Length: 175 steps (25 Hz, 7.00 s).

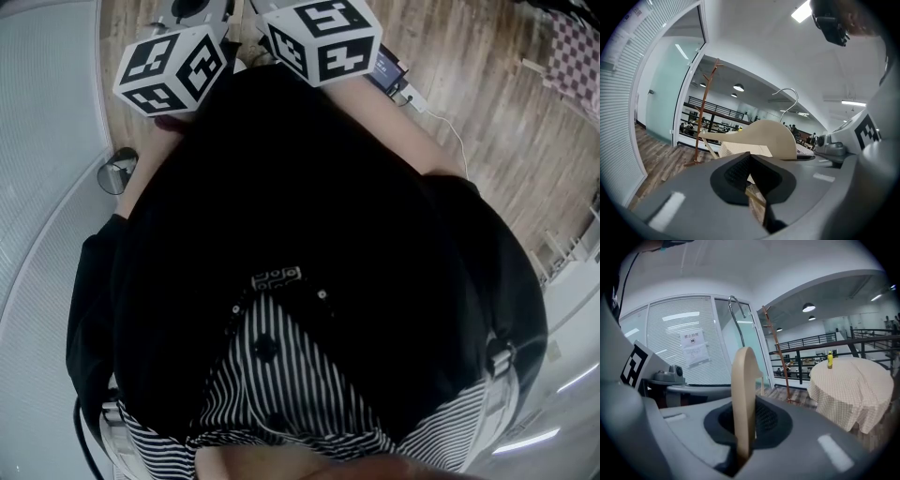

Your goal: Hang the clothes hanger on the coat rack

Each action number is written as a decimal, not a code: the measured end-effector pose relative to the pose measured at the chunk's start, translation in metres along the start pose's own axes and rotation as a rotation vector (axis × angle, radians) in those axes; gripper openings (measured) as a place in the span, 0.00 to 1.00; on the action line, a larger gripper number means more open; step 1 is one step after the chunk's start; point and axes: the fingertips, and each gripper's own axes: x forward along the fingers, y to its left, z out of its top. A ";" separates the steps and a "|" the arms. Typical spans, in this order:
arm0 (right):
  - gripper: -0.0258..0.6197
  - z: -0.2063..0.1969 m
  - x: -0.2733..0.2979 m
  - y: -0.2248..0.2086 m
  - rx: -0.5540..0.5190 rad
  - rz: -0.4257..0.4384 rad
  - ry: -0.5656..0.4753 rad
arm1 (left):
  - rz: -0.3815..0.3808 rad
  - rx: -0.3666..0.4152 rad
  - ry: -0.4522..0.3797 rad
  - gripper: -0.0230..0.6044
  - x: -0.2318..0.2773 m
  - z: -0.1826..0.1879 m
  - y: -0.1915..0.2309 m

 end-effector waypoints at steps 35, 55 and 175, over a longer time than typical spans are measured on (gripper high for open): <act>0.07 0.007 -0.008 -0.074 -0.018 -0.031 -0.051 | -0.060 0.045 0.016 0.04 0.076 -0.002 -0.029; 0.07 0.083 0.156 -0.075 -0.028 -0.140 -0.077 | -0.171 0.045 0.019 0.04 0.144 0.076 0.127; 0.07 0.377 0.642 -0.388 -0.189 0.421 0.225 | -0.537 0.049 0.161 0.04 0.614 0.340 0.479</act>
